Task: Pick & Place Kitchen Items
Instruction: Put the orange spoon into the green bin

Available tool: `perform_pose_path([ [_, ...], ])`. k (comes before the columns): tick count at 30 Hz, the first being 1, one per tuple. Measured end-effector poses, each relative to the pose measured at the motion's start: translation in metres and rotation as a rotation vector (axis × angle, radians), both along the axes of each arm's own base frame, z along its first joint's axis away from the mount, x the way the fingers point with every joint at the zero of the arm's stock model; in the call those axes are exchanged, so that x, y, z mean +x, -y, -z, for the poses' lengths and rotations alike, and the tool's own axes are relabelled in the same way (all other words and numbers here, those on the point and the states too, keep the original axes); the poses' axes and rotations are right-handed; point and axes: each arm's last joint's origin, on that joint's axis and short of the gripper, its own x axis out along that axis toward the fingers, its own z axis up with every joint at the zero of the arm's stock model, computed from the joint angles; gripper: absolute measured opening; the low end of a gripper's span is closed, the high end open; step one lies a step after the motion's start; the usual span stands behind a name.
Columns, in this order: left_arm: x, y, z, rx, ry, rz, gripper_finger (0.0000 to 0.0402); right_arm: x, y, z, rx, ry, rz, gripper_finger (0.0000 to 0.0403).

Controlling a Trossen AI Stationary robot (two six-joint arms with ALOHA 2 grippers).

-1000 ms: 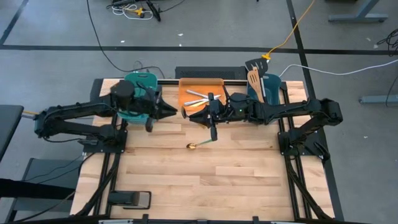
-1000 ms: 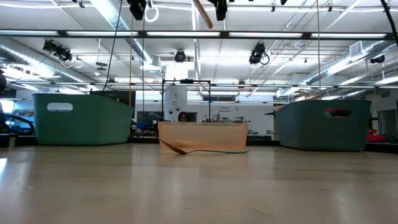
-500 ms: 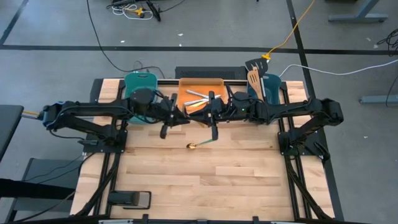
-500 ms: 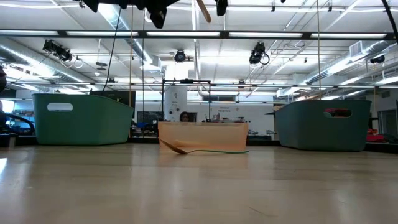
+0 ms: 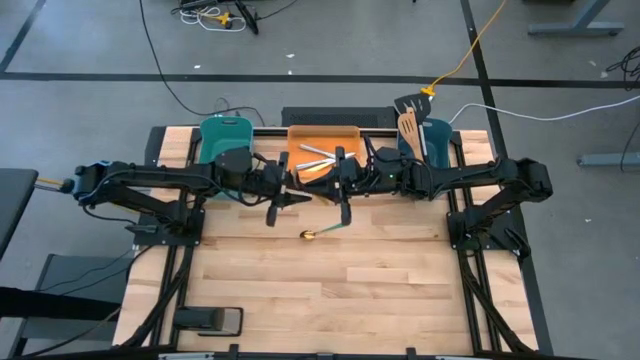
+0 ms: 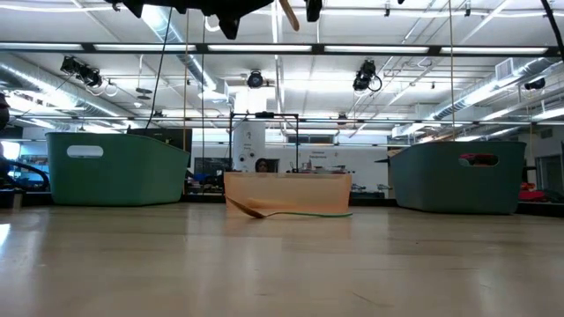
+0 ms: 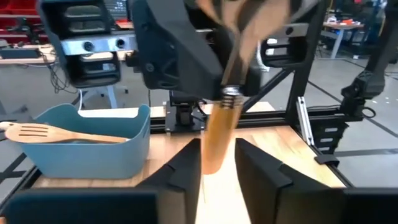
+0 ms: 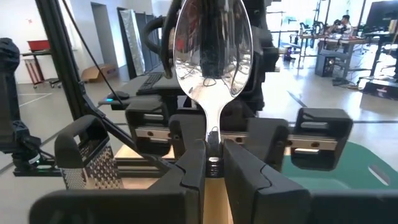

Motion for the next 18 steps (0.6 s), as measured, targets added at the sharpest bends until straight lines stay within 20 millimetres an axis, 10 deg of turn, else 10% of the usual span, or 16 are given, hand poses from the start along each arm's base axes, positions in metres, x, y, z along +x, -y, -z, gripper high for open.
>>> perform_pose_path([
  [18, 0.002, 0.009, -0.009, -0.023, 0.093, 0.005, 0.019, 0.0, 0.0, -0.002, 0.002, 0.024, -0.002, 0.0045],
])
